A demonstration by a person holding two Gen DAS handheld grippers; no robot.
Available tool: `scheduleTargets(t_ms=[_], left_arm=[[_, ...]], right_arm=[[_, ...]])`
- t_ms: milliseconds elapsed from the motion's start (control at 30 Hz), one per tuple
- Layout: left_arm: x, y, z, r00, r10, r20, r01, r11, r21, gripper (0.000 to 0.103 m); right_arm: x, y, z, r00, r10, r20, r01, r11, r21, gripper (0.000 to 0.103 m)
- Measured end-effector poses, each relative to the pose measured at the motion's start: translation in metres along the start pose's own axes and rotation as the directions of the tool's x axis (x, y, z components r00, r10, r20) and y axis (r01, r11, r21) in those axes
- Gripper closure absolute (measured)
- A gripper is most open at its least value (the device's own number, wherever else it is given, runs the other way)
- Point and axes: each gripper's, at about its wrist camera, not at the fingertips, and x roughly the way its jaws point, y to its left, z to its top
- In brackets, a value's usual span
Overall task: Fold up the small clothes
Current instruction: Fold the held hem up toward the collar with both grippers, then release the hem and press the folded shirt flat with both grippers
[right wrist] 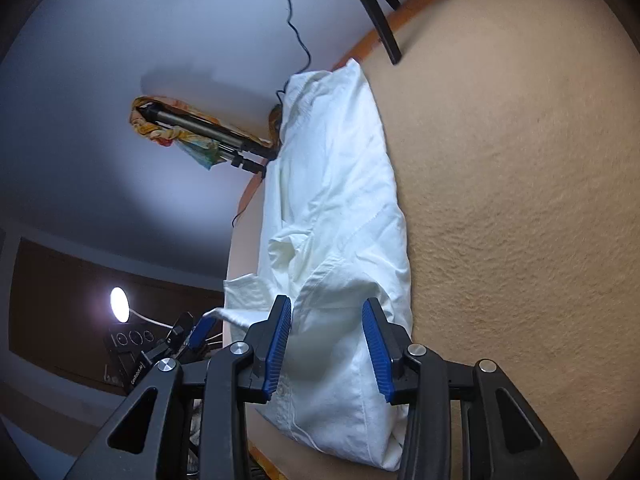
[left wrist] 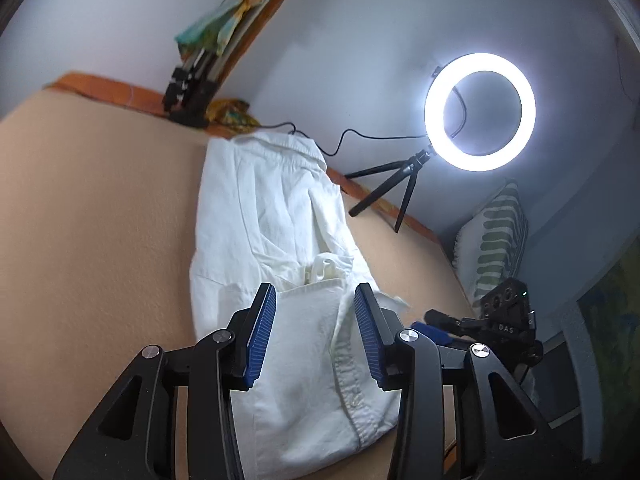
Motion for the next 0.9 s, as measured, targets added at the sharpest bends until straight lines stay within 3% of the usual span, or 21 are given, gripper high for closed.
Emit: scheduleTargets(t_ms=[200, 300, 367, 467, 533, 633, 767, 833, 900], left_arm=[[-0.007, -0.011, -0.045, 0.997, 0.037, -0.062, -0.029, 0.991, 0.128, 0.064], [0.003, -0.020, -0.065, 0.987, 0.138, -0.084, -0.114, 0.963, 0.246, 0.064], [0.007, -0.017, -0.067, 0.983, 0.158, -0.093, -0.130, 0.958, 0.256, 0.064], [0.014, -0.006, -0.062, 0.978, 0.196, -0.074, -0.170, 0.949, 0.265, 0.064], [0.025, -0.002, -0.060, 0.966, 0.253, -0.060, -0.221, 0.922, 0.318, 0.064], [0.041, 0.008, -0.056, 0.949, 0.309, -0.057, -0.268, 0.892, 0.363, 0.064], [0.048, 0.023, -0.055, 0.940, 0.334, -0.075, -0.291, 0.896, 0.335, 0.061], [0.042, 0.020, -0.051, 0.943, 0.328, -0.057, -0.293, 0.900, 0.323, 0.061], [0.029, 0.012, -0.047, 0.952, 0.305, -0.026, -0.281, 0.907, 0.315, 0.061]], right_arm=[[0.010, 0.019, -0.024, 0.985, -0.174, -0.012, 0.167, 0.961, -0.221, 0.064], [0.024, 0.023, -0.036, 0.972, -0.233, -0.036, 0.213, 0.933, -0.291, 0.069], [0.028, 0.026, -0.039, 0.963, -0.270, -0.025, 0.247, 0.912, -0.329, 0.072], [0.030, 0.025, -0.038, 0.954, -0.300, -0.020, 0.277, 0.903, -0.329, 0.090], [0.031, 0.025, -0.037, 0.944, -0.329, -0.005, 0.308, 0.890, -0.337, 0.103], [0.032, 0.023, -0.040, 0.923, -0.384, 0.014, 0.363, 0.861, -0.357, 0.103], [0.029, 0.025, -0.044, 0.907, -0.421, 0.024, 0.399, 0.840, -0.369, 0.103], [0.024, 0.031, -0.045, 0.889, -0.455, 0.057, 0.439, 0.808, -0.393, 0.103], [0.016, 0.039, -0.045, 0.889, -0.447, 0.098, 0.446, 0.797, -0.408, 0.100]])
